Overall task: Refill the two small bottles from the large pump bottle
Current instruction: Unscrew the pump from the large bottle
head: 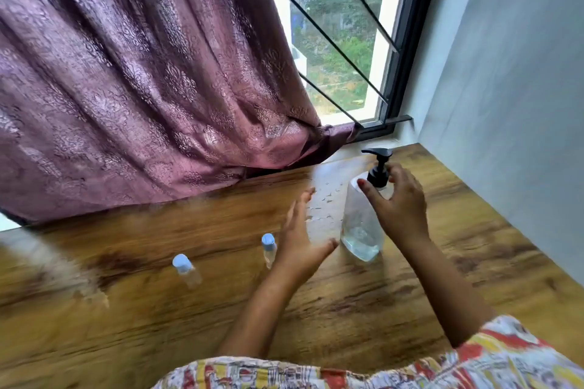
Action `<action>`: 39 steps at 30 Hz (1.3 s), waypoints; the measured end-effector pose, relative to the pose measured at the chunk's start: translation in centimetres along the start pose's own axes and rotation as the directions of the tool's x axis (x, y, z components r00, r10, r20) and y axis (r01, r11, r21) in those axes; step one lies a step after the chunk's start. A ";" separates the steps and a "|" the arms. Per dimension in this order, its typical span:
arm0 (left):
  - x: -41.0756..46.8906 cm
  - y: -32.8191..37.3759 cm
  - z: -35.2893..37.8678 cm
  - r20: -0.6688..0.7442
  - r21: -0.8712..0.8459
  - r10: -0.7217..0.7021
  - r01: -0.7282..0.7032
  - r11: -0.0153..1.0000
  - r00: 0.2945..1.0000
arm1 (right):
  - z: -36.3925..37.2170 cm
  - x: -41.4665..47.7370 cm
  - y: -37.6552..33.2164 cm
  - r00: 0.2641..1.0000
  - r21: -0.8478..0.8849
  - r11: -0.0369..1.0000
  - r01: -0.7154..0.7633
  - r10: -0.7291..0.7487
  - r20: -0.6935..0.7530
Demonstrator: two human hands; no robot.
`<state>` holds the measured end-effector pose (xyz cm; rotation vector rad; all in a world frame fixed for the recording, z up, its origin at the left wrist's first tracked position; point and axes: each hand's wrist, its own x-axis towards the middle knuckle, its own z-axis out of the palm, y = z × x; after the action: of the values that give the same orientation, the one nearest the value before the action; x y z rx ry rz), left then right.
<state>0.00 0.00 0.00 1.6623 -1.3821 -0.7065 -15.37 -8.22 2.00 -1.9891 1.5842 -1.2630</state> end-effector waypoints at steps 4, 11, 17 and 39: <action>0.9 1.6 2.0 0.090 -0.022 0.035 -0.033 0.999 0.995 | 0.0 0.6 -0.6 0.999 0.008 1.000 -0.016 0.016 0.049; 1.0 3.6 4.8 -0.059 -0.157 0.080 -0.089 0.984 0.995 | -0.6 -1.9 -3.8 0.999 -0.011 1.000 -0.021 0.021 0.025; 0.1 3.4 3.2 -0.049 -0.139 0.125 -0.131 0.982 0.991 | -2.1 -3.3 -5.9 0.987 0.140 0.978 -0.157 0.159 -0.002; -7.0 -0.2 -0.5 0.180 -0.163 0.261 -0.233 0.959 0.948 | -6.5 -11.3 -8.9 0.866 0.407 0.873 -0.269 0.033 0.500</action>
<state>-1.13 6.94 -0.56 1.3064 -1.6114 -0.8196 -14.89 6.81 6.84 -1.6508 1.0498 -0.8803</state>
